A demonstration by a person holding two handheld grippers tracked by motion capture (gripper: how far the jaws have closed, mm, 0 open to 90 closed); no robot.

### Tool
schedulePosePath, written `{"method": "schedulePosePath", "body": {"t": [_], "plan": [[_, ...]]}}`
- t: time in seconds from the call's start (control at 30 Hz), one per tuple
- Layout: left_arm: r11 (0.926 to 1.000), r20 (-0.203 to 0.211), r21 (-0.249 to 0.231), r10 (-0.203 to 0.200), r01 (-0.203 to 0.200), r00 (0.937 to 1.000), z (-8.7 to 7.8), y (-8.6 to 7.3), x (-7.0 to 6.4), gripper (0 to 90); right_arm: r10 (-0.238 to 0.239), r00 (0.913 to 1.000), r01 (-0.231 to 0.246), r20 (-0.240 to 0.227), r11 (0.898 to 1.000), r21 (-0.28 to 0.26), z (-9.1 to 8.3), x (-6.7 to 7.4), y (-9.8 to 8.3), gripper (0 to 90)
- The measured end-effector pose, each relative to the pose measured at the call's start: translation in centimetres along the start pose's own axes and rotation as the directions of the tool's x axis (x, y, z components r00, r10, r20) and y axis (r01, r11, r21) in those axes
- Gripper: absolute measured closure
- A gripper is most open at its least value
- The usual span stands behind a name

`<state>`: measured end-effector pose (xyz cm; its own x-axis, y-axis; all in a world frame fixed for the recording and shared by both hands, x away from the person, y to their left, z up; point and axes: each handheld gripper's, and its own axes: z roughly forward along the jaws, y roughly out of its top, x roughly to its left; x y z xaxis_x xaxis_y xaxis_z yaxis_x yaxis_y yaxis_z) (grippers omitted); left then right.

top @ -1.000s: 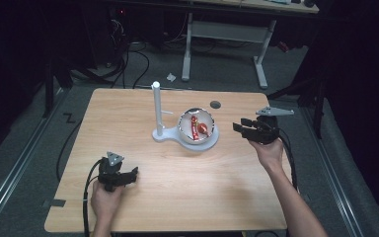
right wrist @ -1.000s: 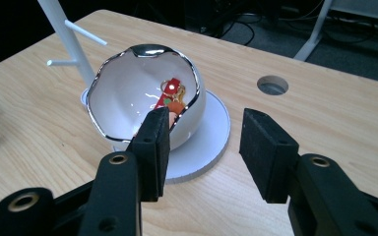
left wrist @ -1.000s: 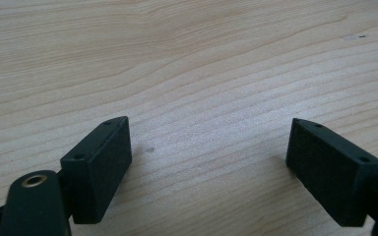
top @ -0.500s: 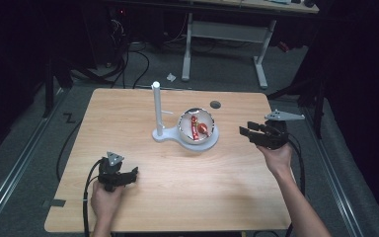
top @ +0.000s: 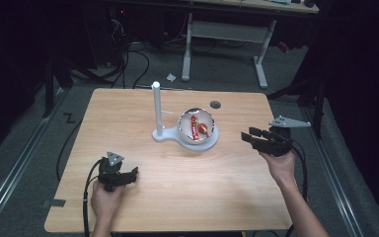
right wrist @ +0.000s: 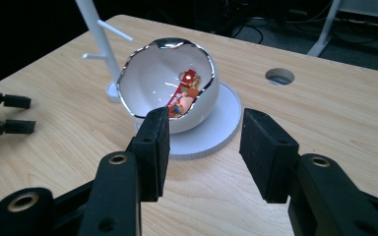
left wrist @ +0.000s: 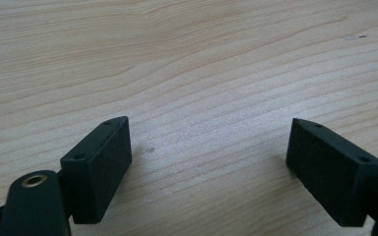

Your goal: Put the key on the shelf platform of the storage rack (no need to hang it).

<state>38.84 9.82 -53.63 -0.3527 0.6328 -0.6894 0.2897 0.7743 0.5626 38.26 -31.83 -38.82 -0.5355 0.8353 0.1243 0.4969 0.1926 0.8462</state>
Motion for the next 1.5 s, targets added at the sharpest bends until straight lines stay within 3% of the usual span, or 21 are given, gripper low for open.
{"method": "schedulePosePath", "body": {"t": [0.23,0.63,1.03,1.5], "plan": [[1.0000,0.000,0.000,0.000,0.000,1.0000,0.0,0.0,0.0,17.8,-0.017,0.9997,0.017,-0.015,1.000,-0.004,-0.3,1.1,-0.4,54.8],[1.0000,-0.001,0.000,-0.002,0.002,1.0000,0.0,0.0,0.0,17.8,0.013,0.9998,-0.013,-0.017,1.000,0.005,-0.5,1.2,-2.7,54.9],[1.0000,-0.001,-0.001,-0.001,0.001,1.0000,0.0,0.0,0.0,17.7,0.039,0.9987,-0.038,-0.033,0.999,0.025,0.7,2.1,-5.5,55.4],[1.0000,-0.002,-0.001,-0.002,0.002,1.0000,0.0,0.0,0.0,17.7,0.038,0.9989,-0.036,-0.027,0.997,0.069,2.2,2.7,-7.1,56.0]]}}
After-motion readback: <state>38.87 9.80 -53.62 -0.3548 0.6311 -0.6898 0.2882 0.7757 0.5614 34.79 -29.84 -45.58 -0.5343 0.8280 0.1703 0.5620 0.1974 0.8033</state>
